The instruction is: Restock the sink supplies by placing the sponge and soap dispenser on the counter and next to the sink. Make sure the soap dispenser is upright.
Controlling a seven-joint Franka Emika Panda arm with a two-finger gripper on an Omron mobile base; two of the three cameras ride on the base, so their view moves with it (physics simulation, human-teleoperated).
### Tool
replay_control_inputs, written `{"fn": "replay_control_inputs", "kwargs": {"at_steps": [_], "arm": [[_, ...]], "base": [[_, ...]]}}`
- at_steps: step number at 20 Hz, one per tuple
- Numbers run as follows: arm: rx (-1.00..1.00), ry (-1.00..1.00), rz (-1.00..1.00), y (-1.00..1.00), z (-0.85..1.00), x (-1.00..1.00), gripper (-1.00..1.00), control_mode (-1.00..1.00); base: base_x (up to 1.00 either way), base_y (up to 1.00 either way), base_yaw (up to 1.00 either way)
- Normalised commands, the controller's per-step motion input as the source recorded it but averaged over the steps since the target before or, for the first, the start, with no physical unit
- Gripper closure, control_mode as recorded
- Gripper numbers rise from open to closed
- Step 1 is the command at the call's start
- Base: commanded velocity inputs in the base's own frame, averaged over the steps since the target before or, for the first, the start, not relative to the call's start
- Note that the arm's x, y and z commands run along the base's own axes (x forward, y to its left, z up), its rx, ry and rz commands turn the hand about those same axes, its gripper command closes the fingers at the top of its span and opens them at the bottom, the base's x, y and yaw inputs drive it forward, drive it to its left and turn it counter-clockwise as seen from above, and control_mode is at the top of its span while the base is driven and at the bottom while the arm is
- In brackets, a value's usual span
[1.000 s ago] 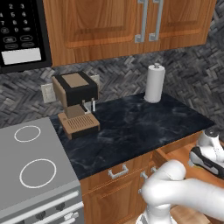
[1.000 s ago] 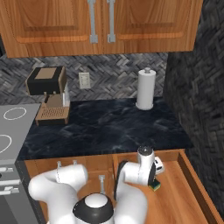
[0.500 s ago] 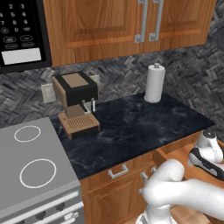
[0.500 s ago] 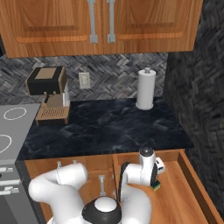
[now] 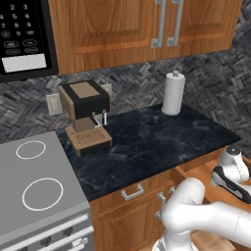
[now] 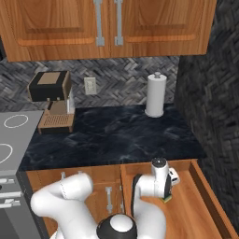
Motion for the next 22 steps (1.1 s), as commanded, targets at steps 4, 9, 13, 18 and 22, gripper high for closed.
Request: {"fn": "replay_control_inputs", "kwargs": {"at_steps": [4, 9, 13, 18, 22], "arm": [[-0.02, 0.00, 0.00, -0.18, -0.32, 0.00, -1.00, -1.00], [-0.01, 0.00, 0.00, -0.07, -0.35, -0.01, -1.00, -1.00], [0.00, 0.00, 0.02, -0.03, -0.33, -0.34, -1.00, -1.00], [0.00, 0.02, 0.04, 0.00, -0.31, -0.17, -1.00, -1.00], [0.00, 0.04, 0.08, 0.00, -0.27, 0.00, -1.00, -1.00]], "base": [[0.00, 0.00, 0.00], [0.00, 0.00, 0.00], [0.00, 0.00, 0.00], [0.00, 0.00, 0.00], [0.00, 0.00, 0.00]]}}
